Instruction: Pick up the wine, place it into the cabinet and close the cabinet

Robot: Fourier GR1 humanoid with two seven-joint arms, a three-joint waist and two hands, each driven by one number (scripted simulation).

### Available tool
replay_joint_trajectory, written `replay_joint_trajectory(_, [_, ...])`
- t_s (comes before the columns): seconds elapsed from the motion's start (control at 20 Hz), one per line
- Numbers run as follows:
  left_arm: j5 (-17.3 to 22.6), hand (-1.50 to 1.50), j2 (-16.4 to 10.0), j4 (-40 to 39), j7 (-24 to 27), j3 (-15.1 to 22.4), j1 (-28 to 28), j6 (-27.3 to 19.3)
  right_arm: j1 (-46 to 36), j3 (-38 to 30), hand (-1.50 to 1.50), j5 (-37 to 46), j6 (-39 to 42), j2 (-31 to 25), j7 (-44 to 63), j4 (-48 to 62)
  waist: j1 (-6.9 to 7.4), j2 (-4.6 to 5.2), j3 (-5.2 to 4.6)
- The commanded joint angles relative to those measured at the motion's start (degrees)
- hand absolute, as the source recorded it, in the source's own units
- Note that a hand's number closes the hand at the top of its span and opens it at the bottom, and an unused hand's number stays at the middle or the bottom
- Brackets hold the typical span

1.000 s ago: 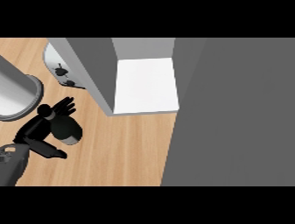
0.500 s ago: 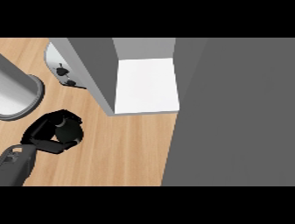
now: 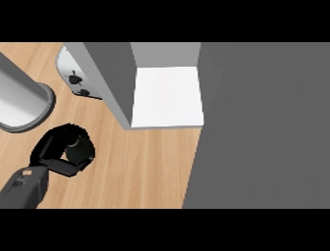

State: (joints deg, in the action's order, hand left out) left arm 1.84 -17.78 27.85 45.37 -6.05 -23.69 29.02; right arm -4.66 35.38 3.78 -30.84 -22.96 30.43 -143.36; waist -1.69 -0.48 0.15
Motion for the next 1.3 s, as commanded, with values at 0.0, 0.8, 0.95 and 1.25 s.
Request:
replay_joint_trajectory(0.0, [2.2, 1.5, 6.8, 0.8, 5.5, -2.8, 8.2, -9.4, 2.9, -0.4, -1.5, 1.2, -0.2, -1.7, 1.7, -6.8, 1.65, -0.25, -0.14])
replay_joint_trajectory(0.8, [5.1, 1.5, 14.7, 29.0, -7.1, 4.7, 18.5, -10.0, 10.4, 4.2, -1.5, 5.3, -2.9, -4.3, -3.3, -11.0, 1.19, -0.08, -0.12])
replay_joint_trajectory(0.95, [6.0, 1.5, 16.6, 40.0, -15.6, 7.6, 20.8, -11.6, 8.6, 3.7, -1.5, 4.4, -3.2, -4.4, -1.8, -11.0, 1.64, -0.25, -0.11])
replay_joint_trajectory(1.25, [7.2, 1.5, 17.7, 53.8, -22.7, 15.5, 27.7, -16.2, 12.2, 2.6, -1.5, 2.6, -2.8, -6.7, -4.8, -12.0, 1.29, 0.0, -0.11])
